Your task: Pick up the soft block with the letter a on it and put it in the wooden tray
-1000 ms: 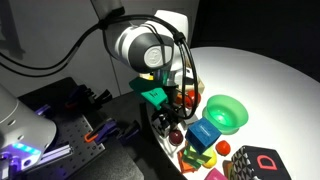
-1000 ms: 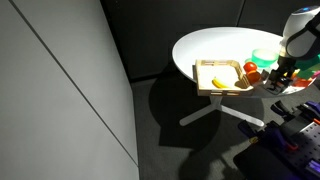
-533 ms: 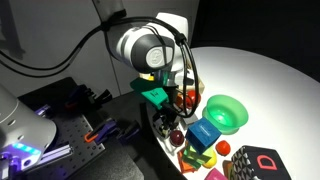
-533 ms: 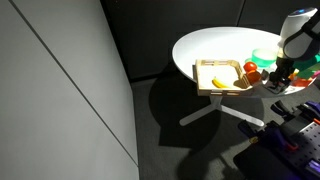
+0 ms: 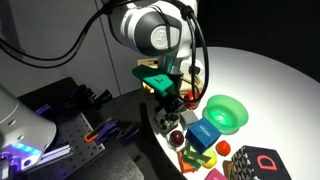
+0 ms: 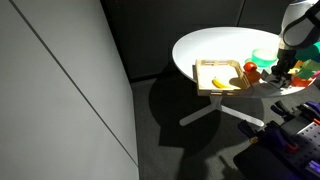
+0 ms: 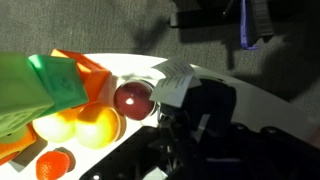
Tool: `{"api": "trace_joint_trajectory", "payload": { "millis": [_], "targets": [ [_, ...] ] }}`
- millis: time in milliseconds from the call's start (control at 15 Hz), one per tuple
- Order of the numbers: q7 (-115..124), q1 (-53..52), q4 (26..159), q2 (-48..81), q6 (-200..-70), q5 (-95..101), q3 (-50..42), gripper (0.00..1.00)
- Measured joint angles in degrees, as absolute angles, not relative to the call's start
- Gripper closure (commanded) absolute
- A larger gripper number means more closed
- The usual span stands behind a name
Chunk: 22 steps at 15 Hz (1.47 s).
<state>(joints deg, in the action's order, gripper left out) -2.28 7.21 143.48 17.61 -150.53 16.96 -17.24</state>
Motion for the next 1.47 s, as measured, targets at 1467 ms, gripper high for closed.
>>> {"api": "trace_joint_trajectory", "payload": {
  "millis": [1467],
  "targets": [
    [-10.22, 10.51, 126.64, 16.88, -134.43, -5.78, -8.21, 0.78]
  ]
}}
